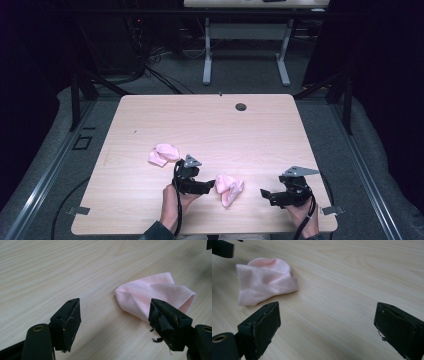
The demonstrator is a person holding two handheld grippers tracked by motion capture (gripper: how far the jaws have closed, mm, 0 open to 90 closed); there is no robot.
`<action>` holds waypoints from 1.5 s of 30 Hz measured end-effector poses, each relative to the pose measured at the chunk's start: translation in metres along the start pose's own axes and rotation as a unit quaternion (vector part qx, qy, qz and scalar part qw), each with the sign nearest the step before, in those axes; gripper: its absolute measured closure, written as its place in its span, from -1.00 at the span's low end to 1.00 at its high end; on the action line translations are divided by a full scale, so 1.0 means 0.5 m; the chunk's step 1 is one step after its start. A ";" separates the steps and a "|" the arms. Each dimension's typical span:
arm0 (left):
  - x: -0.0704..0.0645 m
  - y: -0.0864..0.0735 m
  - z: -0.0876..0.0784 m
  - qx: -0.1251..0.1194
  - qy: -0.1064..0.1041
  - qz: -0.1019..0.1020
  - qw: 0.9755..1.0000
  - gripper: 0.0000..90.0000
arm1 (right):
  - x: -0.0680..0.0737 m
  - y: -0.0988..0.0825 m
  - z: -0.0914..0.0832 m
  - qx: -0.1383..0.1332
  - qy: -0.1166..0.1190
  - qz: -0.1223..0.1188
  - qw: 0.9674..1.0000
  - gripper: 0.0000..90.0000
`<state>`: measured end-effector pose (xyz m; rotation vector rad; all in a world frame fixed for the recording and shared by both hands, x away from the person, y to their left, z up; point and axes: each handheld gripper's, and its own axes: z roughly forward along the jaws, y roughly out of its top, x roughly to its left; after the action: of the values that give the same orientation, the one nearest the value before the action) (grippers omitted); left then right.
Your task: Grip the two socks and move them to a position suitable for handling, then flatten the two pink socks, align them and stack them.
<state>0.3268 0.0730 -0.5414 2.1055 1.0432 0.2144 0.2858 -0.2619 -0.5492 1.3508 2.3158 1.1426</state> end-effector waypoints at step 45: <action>0.000 0.043 0.033 0.019 -0.036 0.036 0.999 0.99 | 0.052 0.075 0.108 0.072 0.105 -0.060 0.990 0.94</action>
<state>0.3475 0.0557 -0.5380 2.1721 0.9362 0.1541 0.3245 -0.2030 -0.5539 1.1662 2.6357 1.1502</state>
